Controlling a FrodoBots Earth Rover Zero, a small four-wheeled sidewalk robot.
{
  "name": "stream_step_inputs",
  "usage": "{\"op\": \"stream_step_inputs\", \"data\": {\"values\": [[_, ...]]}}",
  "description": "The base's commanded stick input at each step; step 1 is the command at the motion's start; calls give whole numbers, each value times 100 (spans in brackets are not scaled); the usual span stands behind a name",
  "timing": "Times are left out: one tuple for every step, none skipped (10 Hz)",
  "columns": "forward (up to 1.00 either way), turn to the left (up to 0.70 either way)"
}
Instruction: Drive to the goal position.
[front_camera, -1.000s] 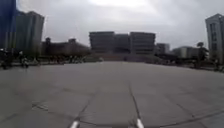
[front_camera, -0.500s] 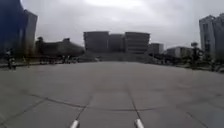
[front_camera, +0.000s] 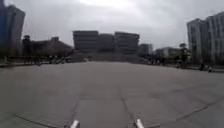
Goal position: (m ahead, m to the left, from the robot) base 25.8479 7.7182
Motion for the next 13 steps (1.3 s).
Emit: {"op": "stream_step_inputs", "data": {"values": [[93,6],[93,6],[93,6],[93,6],[93,6],[93,6],[93,6],[93,6],[93,6],[93,6],[93,6],[93,6],[93,6]]}}
